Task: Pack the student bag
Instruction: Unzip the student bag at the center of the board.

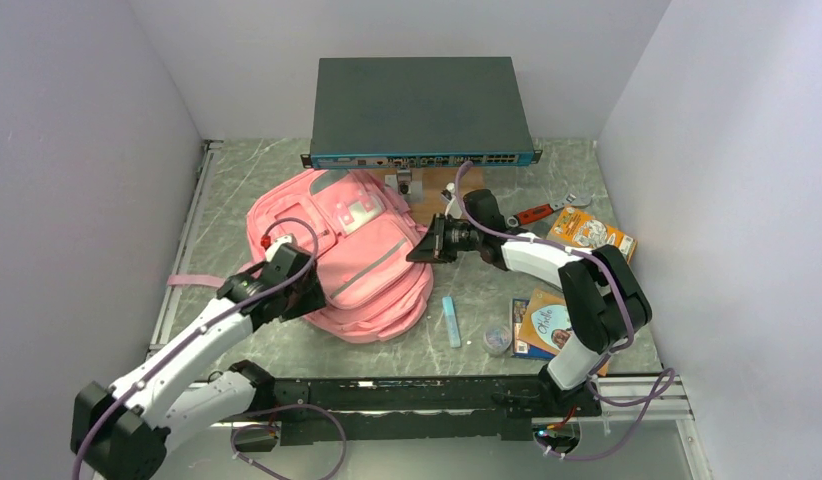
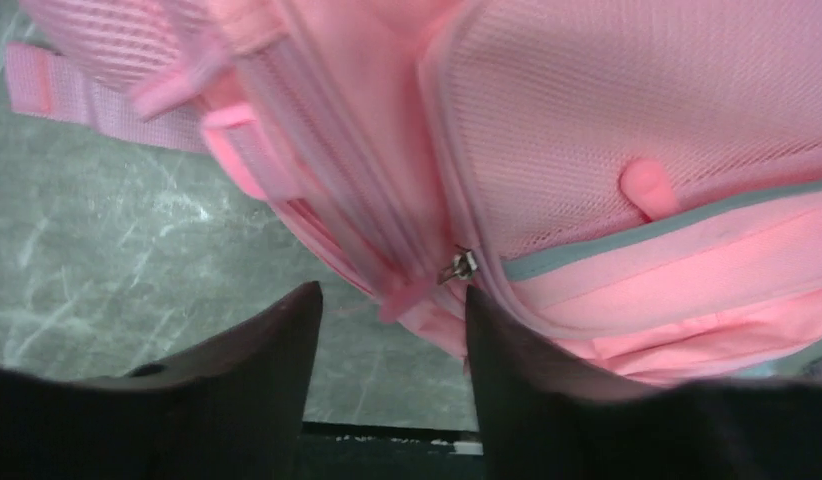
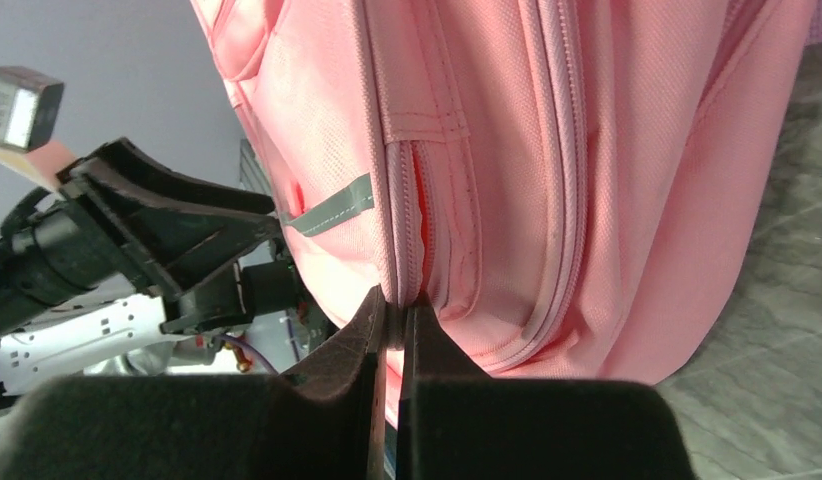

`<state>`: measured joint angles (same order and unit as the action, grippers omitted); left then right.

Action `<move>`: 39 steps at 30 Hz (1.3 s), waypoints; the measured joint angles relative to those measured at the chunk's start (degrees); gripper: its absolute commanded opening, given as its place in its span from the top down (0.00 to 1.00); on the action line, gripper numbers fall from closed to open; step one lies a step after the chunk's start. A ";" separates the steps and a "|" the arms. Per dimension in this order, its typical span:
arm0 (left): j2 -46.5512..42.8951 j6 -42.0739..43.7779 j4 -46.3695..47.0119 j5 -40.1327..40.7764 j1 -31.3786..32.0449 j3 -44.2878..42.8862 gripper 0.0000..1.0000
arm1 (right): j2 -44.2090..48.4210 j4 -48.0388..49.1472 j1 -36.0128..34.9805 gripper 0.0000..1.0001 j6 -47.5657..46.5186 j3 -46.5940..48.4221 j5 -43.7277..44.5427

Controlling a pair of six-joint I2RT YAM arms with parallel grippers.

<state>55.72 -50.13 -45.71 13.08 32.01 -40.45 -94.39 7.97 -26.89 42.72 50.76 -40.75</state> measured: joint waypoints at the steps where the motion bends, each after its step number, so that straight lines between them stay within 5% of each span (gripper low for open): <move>1: -1.97 0.68 -0.35 -0.42 -0.66 0.70 0.08 | -0.02 -0.37 0.13 1.00 -0.59 0.02 0.13; 3: -6.29 1.95 -1.29 -1.46 -1.27 1.75 0.00 | 0.00 -0.72 0.17 1.00 -1.03 0.02 0.46; 11: -23.06 10.01 -0.50 -5.97 -1.29 0.85 0.00 | 0.00 2.29 -1.90 0.88 4.15 -0.09 1.51; 15: -14.95 18.51 1.75 -7.67 2.12 -5.92 0.00 | 0.02 5.20 -2.40 0.86 7.98 -0.68 1.53; 24: 11.39 36.39 5.38 2.38 20.90 -23.43 0.00 | 1.55 9.07 -2.60 0.85 16.61 -1.92 1.55; 29: 22.08 40.57 4.44 10.23 23.21 -26.16 0.02 | 2.29 11.78 -2.62 0.84 21.09 -2.73 1.90; 35: 24.48 41.94 3.21 16.81 23.63 -25.88 0.03 | 3.82 13.09 -2.73 0.83 23.76 -3.56 3.30; 39: 25.53 41.86 2.97 18.60 23.98 -26.21 0.15 | 4.85 14.47 -2.80 0.80 25.09 -4.52 3.96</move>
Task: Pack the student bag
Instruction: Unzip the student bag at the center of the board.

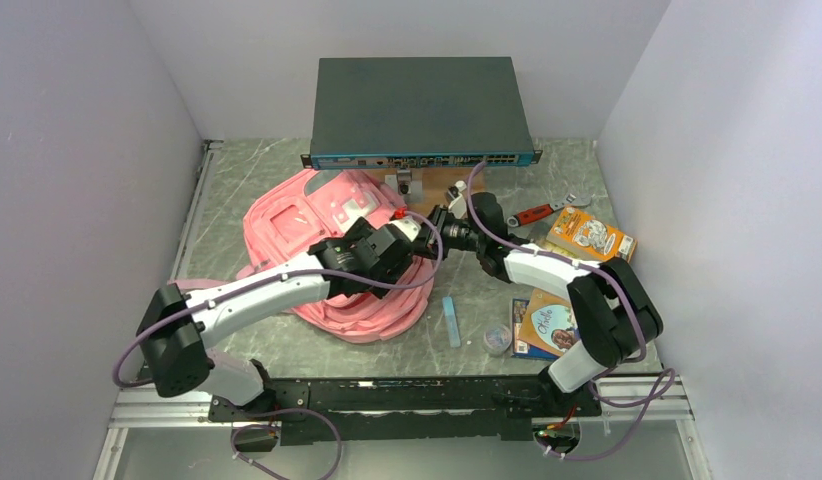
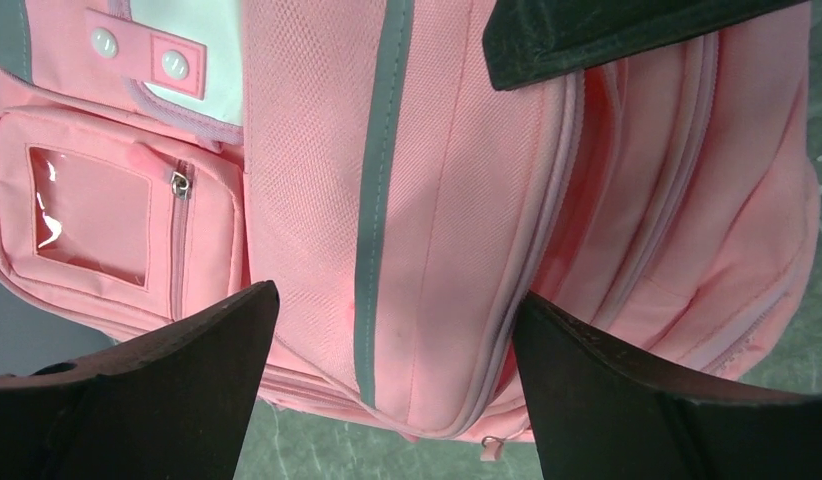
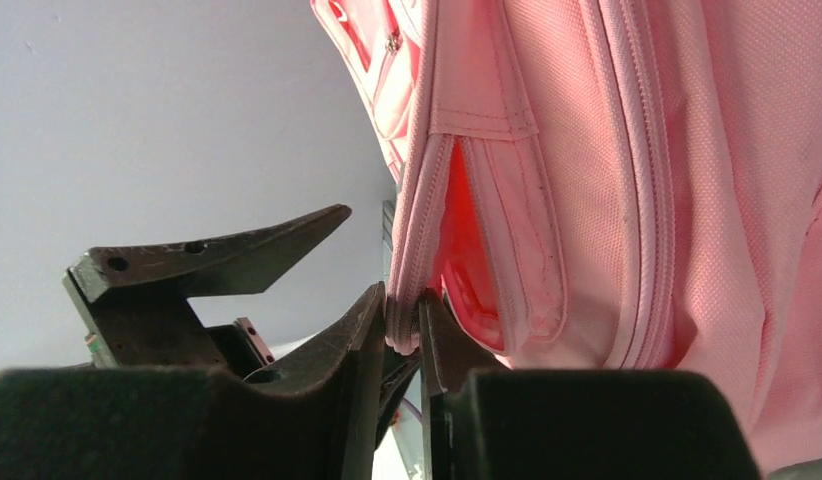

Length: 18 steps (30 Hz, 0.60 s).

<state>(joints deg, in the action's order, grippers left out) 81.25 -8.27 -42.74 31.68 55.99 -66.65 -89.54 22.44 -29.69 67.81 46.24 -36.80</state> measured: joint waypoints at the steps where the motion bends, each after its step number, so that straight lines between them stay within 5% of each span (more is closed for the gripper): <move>1: 0.72 -0.02 -0.22 0.37 0.07 -0.39 0.23 | 0.15 0.09 0.00 0.79 0.24 -0.04 0.20; 5: 2.64 -0.46 -0.76 1.40 0.28 -1.31 0.51 | 0.44 1.38 -0.02 0.76 1.07 -0.22 0.37; 7: 2.93 -0.22 -1.49 1.62 0.61 -2.01 0.78 | 0.50 2.08 -0.04 0.72 1.27 -0.39 0.39; 10: 2.95 -0.17 -2.34 2.32 0.81 -3.26 0.94 | 1.33 2.05 -0.04 0.61 0.52 -0.46 0.35; 18: 2.43 1.36 -2.73 5.22 0.33 -3.78 1.00 | 10.99 -14.71 -0.02 0.25 -17.84 0.07 6.80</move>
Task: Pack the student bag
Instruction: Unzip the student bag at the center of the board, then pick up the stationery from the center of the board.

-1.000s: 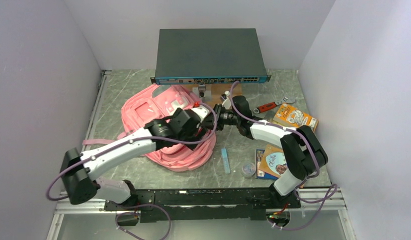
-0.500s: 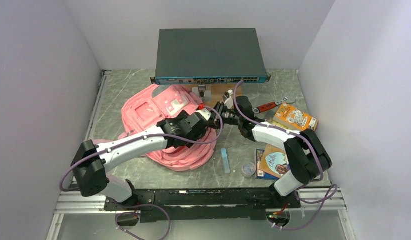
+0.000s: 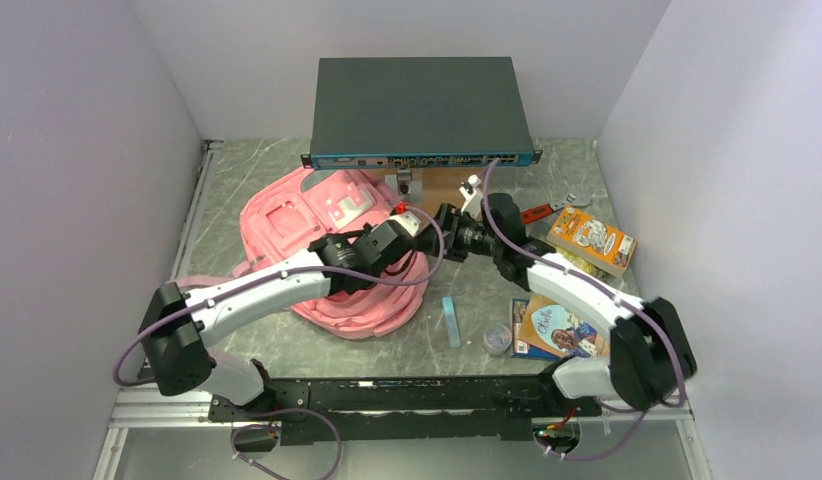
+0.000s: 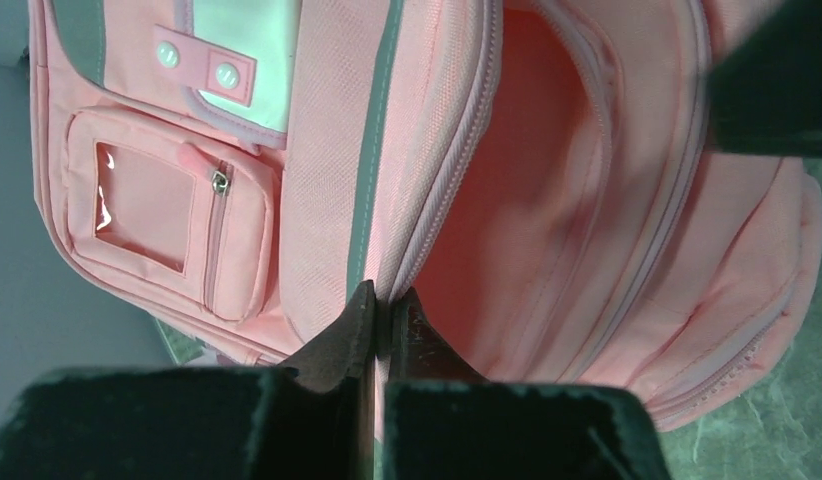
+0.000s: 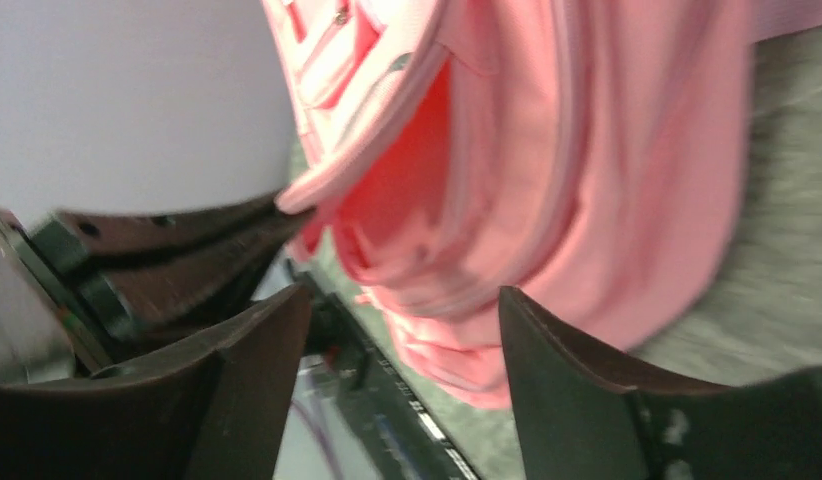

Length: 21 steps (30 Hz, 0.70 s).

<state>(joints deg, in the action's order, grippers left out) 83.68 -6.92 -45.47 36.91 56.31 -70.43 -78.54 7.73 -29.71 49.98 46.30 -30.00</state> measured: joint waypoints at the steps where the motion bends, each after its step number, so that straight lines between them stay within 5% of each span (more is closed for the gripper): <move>1: -0.61 0.15 0.50 -0.20 -0.26 0.42 1.00 | 1.95 -2.58 0.00 0.24 -2.19 -0.11 1.53; 8: -9.62 1.31 4.72 -6.97 -5.92 5.44 1.00 | 13.40 -20.76 -2.36 0.23 -13.29 -2.14 16.02; 21: -11.69 1.09 5.81 -15.06 -9.38 6.25 1.00 | 4.20 -40.76 -24.41 0.32 -2.36 -4.42 39.87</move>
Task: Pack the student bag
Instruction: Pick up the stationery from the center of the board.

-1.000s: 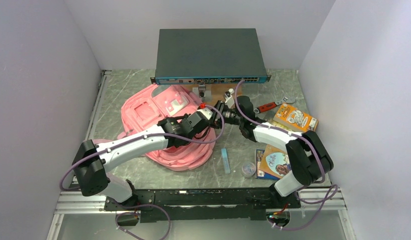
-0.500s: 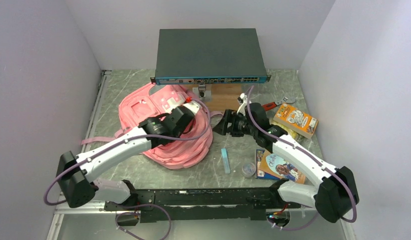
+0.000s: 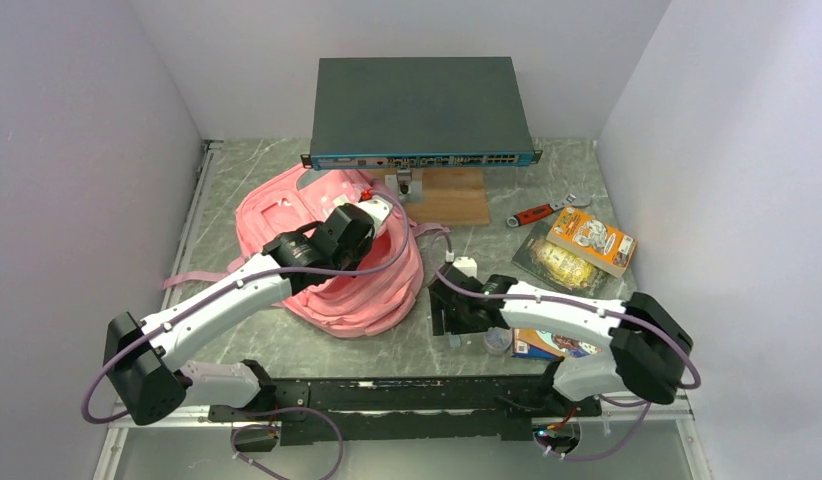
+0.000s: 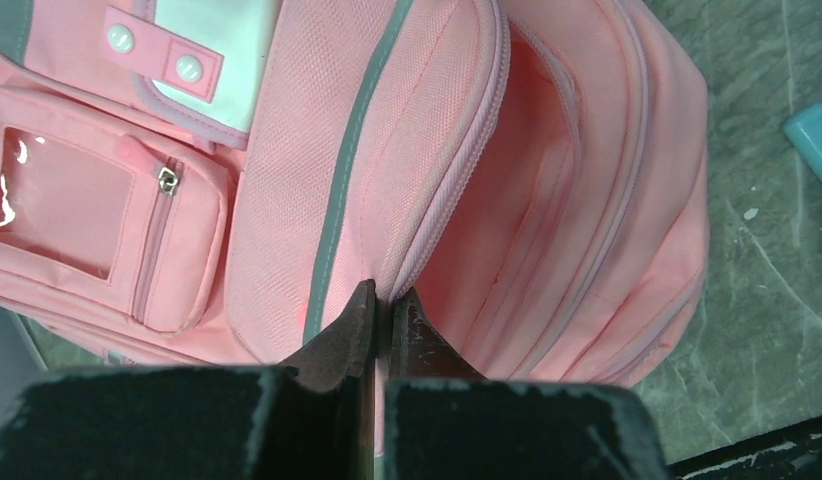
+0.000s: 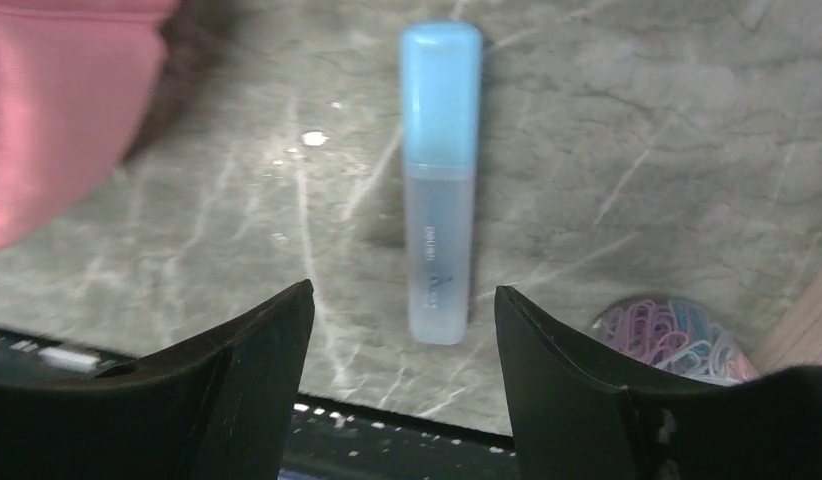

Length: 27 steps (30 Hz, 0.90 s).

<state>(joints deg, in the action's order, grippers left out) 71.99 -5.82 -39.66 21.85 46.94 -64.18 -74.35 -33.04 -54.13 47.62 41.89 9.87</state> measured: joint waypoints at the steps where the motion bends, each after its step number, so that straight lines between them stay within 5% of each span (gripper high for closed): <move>1: 0.00 -0.02 0.02 -0.35 -0.02 0.04 1.00 | -1.16 -0.46 -0.55 0.32 0.37 0.02 1.07; 16: -0.68 -0.02 1.22 -2.54 -0.11 1.51 1.00 | -8.96 0.17 -1.53 0.56 2.45 0.81 8.33; 24: -1.42 -0.39 1.79 -2.69 -0.15 2.10 1.00 | -8.13 2.45 -1.53 1.00 2.60 0.04 8.59; 27: -1.66 -0.76 1.92 -2.75 -0.15 2.16 1.00 | -6.27 3.34 -1.53 1.00 2.51 -0.59 8.04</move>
<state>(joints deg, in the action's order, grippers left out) 70.32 -6.59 -37.74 19.09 46.78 -62.02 -80.62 -29.69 -55.66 50.13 41.30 17.91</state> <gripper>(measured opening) 0.052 0.091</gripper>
